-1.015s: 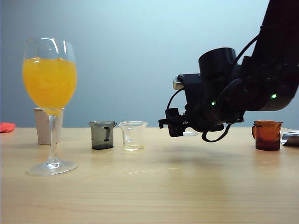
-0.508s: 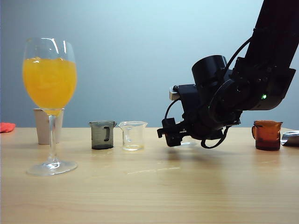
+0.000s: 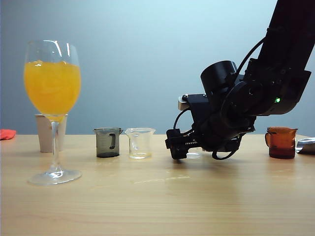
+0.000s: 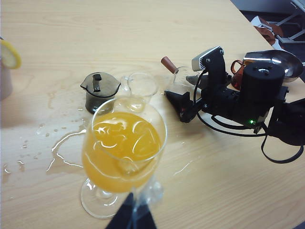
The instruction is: Pick up the third measuring cup from the left, pour the pineapple juice inside into the goblet, and finally put the measuring cup back in its original place.
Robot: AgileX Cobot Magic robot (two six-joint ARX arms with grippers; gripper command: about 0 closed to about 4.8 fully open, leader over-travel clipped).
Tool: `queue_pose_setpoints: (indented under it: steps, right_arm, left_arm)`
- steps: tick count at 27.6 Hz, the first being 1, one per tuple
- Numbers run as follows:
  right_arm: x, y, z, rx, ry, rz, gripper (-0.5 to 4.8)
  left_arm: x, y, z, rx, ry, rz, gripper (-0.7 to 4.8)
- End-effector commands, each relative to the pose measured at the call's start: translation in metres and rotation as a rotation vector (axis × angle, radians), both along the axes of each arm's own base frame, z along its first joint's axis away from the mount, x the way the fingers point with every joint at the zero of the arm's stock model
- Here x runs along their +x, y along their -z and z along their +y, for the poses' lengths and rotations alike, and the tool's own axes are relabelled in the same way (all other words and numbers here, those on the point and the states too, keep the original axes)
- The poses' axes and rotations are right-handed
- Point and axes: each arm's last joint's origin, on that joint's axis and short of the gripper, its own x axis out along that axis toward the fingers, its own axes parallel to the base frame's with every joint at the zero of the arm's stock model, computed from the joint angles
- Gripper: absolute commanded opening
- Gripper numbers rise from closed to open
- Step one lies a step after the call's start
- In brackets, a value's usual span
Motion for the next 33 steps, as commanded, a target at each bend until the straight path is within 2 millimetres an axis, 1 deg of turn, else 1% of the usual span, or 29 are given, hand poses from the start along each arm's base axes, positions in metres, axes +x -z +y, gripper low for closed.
queue_pose_setpoints:
  steps: [1, 4, 11, 13, 16, 17, 18, 19, 20, 21, 22, 23, 24, 26, 28, 31, 33]
  right_arm:
    - [-0.002, -0.001, 0.000, -0.015, -0.015, 0.036, 4.79]
    - [-0.005, -0.007, -0.001, -0.024, -0.016, 0.052, 4.79]
    - [-0.015, -0.032, -0.007, -0.034, -0.005, 0.139, 4.79]
    - [-0.020, -0.040, -0.008, -0.029, -0.016, 0.174, 4.79]
    - [-0.031, -0.061, -0.013, -0.030, -0.052, 0.224, 4.79]
    - [-0.035, -0.068, -0.014, -0.029, -0.064, 0.237, 4.71]
    - [-0.040, -0.077, -0.017, -0.026, -0.077, 0.252, 4.28]
    - [-0.045, -0.085, -0.019, -0.021, -0.090, 0.259, 3.72]
    - [-0.051, -0.097, -0.022, -0.015, -0.104, 0.264, 2.90]
    - [-0.056, -0.106, -0.024, -0.009, -0.113, 0.263, 2.33]
    - [-0.062, -0.117, -0.027, 0.000, -0.121, 0.256, 1.57]
    - [-0.075, -0.139, -0.034, 0.020, -0.139, 0.235, -0.15]
    - [-0.089, -0.159, -0.041, 0.039, -0.150, 0.204, -0.01]
    - [-0.103, -0.179, -0.049, 0.057, -0.153, 0.164, -0.01]
    - [-0.122, -0.202, -0.060, 0.082, -0.154, 0.102, -0.01]
    - [-0.146, -0.226, -0.074, 0.095, -0.122, 0.016, -0.01]
    - [-0.164, -0.238, -0.084, 0.090, -0.127, -0.043, -0.02]
  left_arm:
    - [0.000, -0.001, 0.000, -0.004, 0.003, -0.012, -0.05]
    - [0.000, -0.001, 0.000, -0.004, 0.003, -0.012, -0.05]
    - [0.000, -0.001, 0.000, -0.004, 0.003, -0.012, -0.05]
    - [0.000, -0.001, 0.000, -0.004, 0.003, -0.012, -0.05]
    - [0.000, -0.001, 0.000, -0.004, 0.003, -0.012, -0.05]
    - [0.000, -0.001, 0.000, -0.004, 0.003, -0.012, -0.05]
    - [0.000, -0.002, 0.000, -0.004, 0.003, -0.013, -0.05]
    - [0.000, -0.002, 0.000, -0.004, 0.003, -0.013, -0.05]
    - [0.000, -0.002, 0.000, -0.004, 0.003, -0.014, -0.05]
    - [0.000, -0.002, 0.000, -0.004, 0.003, -0.014, -0.05]
    - [0.000, -0.002, 0.000, -0.004, 0.002, -0.015, -0.05]
    - [-0.001, -0.002, 0.000, -0.006, 0.002, -0.020, -0.05]
    - [-0.002, -0.003, 0.000, -0.007, 0.002, -0.026, -0.05]
    - [-0.003, -0.004, 0.001, -0.009, 0.002, -0.035, -0.05]
    - [-0.007, -0.005, 0.002, -0.009, -0.008, -0.053, -0.05]
    - [-0.014, -0.007, 0.005, -0.004, -0.037, -0.088, -0.05]
    - [-0.020, -0.008, 0.007, 0.005, -0.077, -0.120, -0.05]
